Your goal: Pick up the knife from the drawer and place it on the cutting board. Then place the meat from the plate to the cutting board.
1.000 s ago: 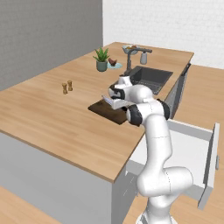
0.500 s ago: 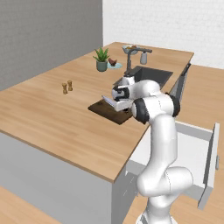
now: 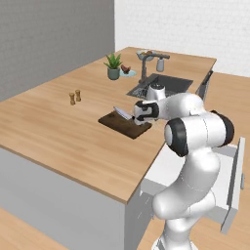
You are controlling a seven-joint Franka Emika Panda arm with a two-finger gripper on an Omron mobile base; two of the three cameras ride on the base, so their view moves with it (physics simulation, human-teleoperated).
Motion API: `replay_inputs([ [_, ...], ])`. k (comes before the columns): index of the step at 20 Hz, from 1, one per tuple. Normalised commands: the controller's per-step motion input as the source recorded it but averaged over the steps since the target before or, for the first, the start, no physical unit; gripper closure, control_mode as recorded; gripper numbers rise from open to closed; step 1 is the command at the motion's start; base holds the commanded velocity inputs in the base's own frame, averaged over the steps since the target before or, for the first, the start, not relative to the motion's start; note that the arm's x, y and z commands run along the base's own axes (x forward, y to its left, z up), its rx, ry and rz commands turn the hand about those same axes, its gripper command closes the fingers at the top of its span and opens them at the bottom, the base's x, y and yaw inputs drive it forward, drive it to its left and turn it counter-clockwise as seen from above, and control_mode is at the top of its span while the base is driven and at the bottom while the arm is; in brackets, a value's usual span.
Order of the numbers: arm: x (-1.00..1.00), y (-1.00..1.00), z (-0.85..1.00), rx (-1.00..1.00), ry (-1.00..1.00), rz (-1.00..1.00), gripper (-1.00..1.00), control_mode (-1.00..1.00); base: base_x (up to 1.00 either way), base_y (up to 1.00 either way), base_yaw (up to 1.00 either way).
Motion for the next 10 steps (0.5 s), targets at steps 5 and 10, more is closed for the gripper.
replay_inputs([
  [5,-0.77,-0.03,1.0,0.14,0.0,-0.12,-1.0,-1.0,0.0,0.0,0.0],
  [10,-0.67,-0.05,0.98,0.12,0.0,-0.23,-1.0,-1.0,0.0,0.0,0.0],
])
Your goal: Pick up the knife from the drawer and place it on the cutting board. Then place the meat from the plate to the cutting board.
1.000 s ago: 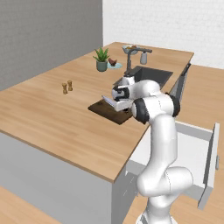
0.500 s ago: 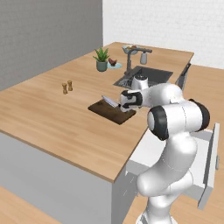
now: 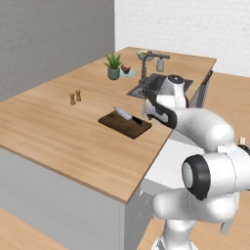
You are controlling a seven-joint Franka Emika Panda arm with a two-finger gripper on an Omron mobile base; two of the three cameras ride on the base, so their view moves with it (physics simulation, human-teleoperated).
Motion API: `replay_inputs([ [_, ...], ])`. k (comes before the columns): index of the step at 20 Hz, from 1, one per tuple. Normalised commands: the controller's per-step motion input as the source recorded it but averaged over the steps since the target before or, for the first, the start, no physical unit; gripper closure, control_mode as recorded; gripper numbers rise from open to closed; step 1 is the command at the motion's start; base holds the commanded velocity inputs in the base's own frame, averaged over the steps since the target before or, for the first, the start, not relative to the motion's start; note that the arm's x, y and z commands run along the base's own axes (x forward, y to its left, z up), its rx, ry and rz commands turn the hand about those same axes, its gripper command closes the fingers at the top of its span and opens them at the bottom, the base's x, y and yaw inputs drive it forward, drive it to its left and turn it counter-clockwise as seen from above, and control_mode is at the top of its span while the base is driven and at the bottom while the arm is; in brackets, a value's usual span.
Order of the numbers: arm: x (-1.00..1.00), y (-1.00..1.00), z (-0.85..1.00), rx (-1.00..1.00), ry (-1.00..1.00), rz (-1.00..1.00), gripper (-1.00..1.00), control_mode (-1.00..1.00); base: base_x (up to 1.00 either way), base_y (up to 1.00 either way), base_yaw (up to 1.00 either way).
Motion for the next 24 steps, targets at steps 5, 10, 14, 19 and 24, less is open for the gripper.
replay_inputs([
  [5,-0.9,0.0,0.49,0.02,0.0,-0.16,-1.0,-1.0,0.0,0.0,0.0],
  [10,-0.83,0.0,0.41,0.01,-0.01,-0.01,-1.0,-1.0,0.0,0.0,0.0],
  [14,-1.0,0.0,0.16,0.0,-0.05,0.02,-1.0,-1.0,0.0,0.0,0.0],
  [19,-0.94,0.0,0.09,0.0,-0.08,0.02,-1.0,-1.0,0.0,0.0,0.0],
  [24,-1.0,0.0,0.14,0.0,-0.14,0.02,-1.0,-1.0,0.0,0.0,0.0],
])
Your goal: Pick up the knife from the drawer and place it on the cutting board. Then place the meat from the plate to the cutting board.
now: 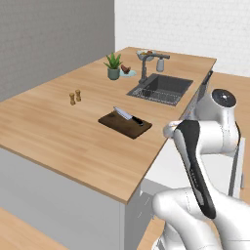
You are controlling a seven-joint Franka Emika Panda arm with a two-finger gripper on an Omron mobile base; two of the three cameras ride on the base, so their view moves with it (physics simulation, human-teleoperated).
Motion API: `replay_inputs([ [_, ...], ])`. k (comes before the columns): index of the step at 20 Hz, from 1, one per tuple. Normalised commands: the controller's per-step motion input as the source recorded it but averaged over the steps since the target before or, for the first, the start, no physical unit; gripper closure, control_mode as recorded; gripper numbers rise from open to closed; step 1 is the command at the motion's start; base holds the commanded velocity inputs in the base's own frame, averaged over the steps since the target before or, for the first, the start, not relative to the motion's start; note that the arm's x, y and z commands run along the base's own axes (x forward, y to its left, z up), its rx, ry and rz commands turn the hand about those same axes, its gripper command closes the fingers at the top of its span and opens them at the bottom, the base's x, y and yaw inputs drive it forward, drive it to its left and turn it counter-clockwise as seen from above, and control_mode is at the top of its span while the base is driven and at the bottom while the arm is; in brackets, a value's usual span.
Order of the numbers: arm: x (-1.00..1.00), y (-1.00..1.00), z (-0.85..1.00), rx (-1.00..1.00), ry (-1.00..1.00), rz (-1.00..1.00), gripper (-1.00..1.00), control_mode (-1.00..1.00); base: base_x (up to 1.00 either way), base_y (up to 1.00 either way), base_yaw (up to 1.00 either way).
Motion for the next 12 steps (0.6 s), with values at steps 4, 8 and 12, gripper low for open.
replay_inputs([
  [4,-0.25,0.0,0.06,0.0,-0.04,0.0,-1.0,1.0,-0.75,0.01,0.0],
  [8,0.0,0.0,0.0,0.0,0.0,0.0,-1.0,1.0,-1.0,0.29,0.0],
  [12,0.0,0.0,0.0,0.0,0.0,0.0,-1.0,1.0,-0.77,0.84,0.0],
])
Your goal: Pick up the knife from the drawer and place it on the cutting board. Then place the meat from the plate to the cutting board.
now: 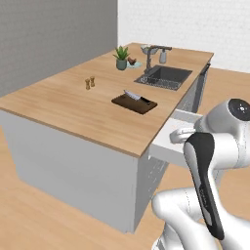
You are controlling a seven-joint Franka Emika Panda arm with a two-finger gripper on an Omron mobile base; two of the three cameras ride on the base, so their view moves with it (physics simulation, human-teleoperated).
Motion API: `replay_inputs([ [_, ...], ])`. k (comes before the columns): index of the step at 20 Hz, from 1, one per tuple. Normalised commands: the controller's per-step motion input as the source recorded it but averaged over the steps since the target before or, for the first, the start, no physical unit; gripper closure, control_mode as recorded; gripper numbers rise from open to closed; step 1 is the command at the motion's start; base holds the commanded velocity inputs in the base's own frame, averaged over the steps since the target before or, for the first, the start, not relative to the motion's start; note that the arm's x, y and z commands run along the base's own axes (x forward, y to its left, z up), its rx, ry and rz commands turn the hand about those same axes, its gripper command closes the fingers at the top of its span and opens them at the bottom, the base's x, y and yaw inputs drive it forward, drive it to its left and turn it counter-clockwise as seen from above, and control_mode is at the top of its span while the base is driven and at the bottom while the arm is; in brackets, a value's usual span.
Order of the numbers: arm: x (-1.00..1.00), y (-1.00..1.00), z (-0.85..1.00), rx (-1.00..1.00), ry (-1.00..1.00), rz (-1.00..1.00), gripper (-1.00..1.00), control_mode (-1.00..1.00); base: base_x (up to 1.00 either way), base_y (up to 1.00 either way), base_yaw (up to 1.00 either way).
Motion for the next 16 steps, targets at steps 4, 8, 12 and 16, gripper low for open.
replay_inputs([
  [4,0.0,0.0,0.0,0.0,0.0,0.0,-1.0,1.0,-0.48,1.0,0.0],
  [8,0.0,0.0,0.0,0.0,0.0,0.0,-1.0,1.0,-0.23,1.0,0.0],
  [12,0.0,0.0,0.0,0.0,0.0,0.0,-1.0,1.0,-0.04,1.0,0.0],
  [16,0.0,0.0,0.0,0.0,0.0,0.0,-1.0,1.0,0.36,1.0,0.0],
])
